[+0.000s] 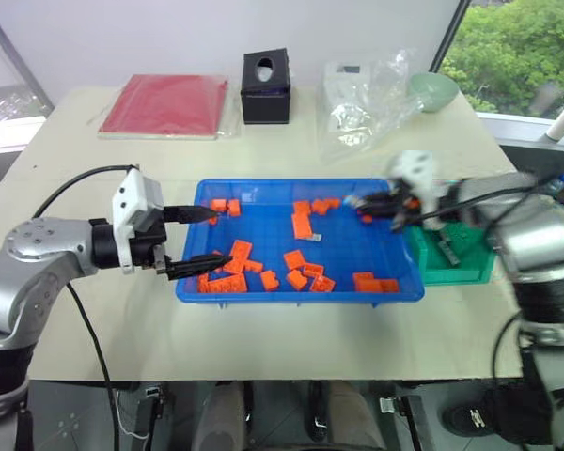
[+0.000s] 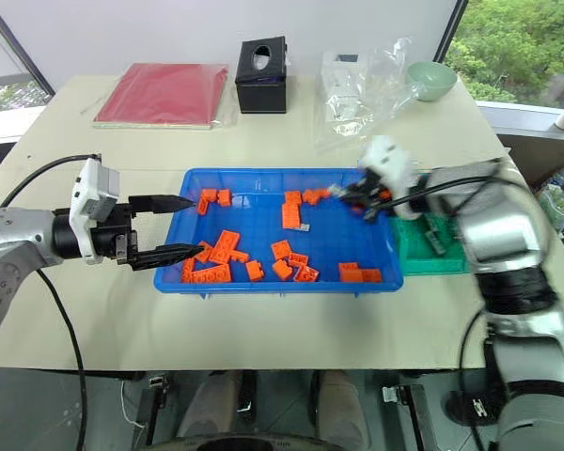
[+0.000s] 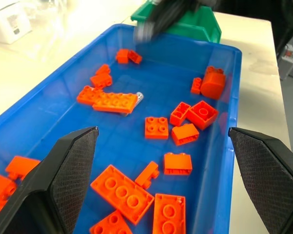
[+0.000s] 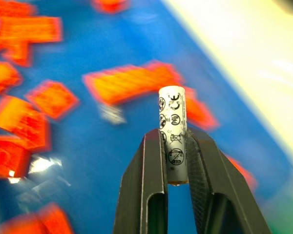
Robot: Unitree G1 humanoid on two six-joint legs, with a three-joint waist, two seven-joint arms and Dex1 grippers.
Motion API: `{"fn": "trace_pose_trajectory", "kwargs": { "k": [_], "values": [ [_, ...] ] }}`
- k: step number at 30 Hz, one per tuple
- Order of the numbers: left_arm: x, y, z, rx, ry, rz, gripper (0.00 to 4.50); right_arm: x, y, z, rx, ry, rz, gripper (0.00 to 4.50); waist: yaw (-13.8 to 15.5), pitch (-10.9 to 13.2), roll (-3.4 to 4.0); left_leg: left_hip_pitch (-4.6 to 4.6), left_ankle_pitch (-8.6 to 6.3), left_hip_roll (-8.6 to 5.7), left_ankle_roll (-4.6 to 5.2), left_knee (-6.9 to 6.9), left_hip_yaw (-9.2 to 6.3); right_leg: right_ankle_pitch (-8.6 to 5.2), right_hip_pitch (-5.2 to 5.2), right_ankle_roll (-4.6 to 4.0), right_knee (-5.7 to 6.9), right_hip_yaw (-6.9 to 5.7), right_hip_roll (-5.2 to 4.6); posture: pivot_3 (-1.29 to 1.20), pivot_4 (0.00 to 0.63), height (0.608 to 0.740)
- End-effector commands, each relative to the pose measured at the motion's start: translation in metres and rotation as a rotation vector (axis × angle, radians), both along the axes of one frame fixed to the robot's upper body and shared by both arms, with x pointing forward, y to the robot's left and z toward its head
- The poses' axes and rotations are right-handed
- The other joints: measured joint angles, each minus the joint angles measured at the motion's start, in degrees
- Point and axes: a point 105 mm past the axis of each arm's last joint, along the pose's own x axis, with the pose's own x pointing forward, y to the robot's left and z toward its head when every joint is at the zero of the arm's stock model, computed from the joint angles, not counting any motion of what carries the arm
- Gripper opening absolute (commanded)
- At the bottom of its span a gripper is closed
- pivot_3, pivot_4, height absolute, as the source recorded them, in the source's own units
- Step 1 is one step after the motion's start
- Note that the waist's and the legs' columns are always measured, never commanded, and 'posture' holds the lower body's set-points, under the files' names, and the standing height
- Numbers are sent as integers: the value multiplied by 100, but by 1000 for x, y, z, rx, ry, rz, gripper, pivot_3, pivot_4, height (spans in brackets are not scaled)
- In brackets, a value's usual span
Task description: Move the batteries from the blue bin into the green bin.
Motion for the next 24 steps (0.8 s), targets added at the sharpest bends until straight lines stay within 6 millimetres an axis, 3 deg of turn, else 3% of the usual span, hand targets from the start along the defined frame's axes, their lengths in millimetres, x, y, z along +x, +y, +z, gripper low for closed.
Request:
{"fn": "trace_pose_trajectory", "kwargs": {
  "k": [1,4,8,11,14,18,21,24],
  "values": [
    [1,-3,2,-3,-25,-23,4500,-11,-29,10,28,-27,-133,57,-8,0,0,0,0,0,0,0,1,0,1,-1,0,1,0,0,150,736],
    [3,-4,2,-6,-23,-30,4500,-20,-45,3,34,-2,-217,57,-34,0,2,3,0,2,0,0,4,0,-2,0,2,2,1,0,150,736],
    [8,-9,4,-11,-26,-53,4500,-24,-60,-12,37,13,-314,1894,-19,0,2,3,0,2,1,-1,2,3,-2,5,5,2,3,0,150,736],
    [11,-11,6,-11,-30,-61,4500,-14,-56,0,42,-54,-319,3215,-31,0,3,3,0,1,1,3,5,3,-1,4,4,4,2,0,150,736],
    [11,-11,6,-9,-31,-65,4500,-6,-29,14,109,-81,-242,3215,-76,1,5,4,0,2,1,2,4,3,-2,5,6,4,3,0,150,736],
    [11,-9,7,-4,-36,-64,4500,-1,38,13,216,-25,-39,3215,-129,0,3,2,0,6,1,-3,-5,3,-3,6,7,3,12,0,150,736],
    [10,-9,8,-2,-40,-57,4500,3,75,-5,224,35,52,3215,-147,0,3,1,1,6,1,-4,-6,4,-3,6,8,3,13,0,150,736],
    [7,-9,8,-2,-44,-50,4500,6,100,-28,208,104,110,3215,-124,0,3,-1,1,5,1,-2,-6,4,-4,7,10,3,11,0,150,736]
  ]
}}
